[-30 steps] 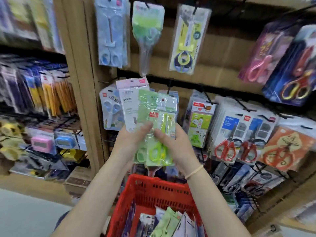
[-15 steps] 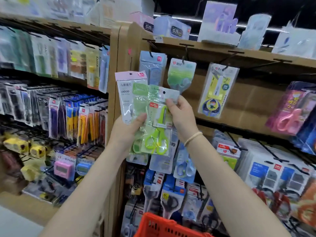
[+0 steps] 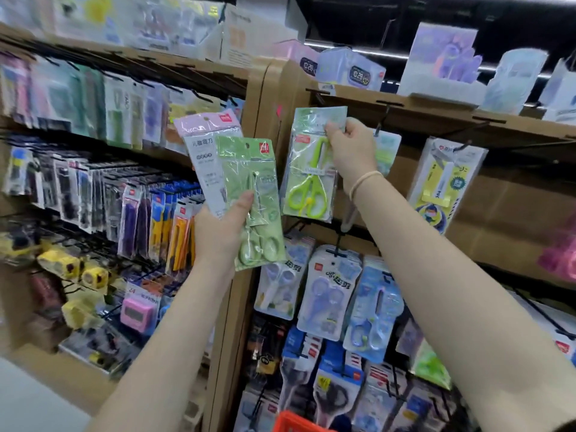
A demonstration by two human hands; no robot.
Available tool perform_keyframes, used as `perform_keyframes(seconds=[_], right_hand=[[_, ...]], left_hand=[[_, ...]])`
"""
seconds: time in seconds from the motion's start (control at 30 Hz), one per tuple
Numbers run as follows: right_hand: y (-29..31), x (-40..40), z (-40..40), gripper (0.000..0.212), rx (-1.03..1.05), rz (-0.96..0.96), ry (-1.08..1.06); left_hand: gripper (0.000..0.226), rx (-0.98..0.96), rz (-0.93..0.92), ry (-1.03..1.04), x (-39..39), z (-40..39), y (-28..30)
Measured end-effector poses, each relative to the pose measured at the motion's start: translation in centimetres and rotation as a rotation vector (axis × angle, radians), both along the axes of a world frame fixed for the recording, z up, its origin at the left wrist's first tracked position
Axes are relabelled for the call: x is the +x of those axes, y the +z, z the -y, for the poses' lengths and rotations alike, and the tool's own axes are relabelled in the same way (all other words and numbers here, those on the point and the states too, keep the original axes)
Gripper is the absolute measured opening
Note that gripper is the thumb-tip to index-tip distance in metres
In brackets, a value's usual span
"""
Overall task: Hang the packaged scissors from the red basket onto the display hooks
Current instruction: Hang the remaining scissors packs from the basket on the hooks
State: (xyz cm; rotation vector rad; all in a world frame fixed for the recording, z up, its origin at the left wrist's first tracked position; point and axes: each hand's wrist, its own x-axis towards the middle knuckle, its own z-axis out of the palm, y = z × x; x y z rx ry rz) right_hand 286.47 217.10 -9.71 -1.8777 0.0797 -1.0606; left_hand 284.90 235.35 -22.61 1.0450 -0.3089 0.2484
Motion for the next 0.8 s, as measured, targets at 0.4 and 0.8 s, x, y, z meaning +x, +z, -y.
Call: perform_keyframes(seconds=[0.4,0.8], right_hand=[[1.2,2.6,0.1,0.038,-0.052,-0.045,-0.097],[-2.1,-1.2,-0.7,0.036,-0.152,0.008,-0.200]], left_hand=[[0.021,0.015,0.023,-0.037,0.6,-0.5,-0.2],[0.031,-0.026,0.012,-0.122,1.2,0.5,-0.6]])
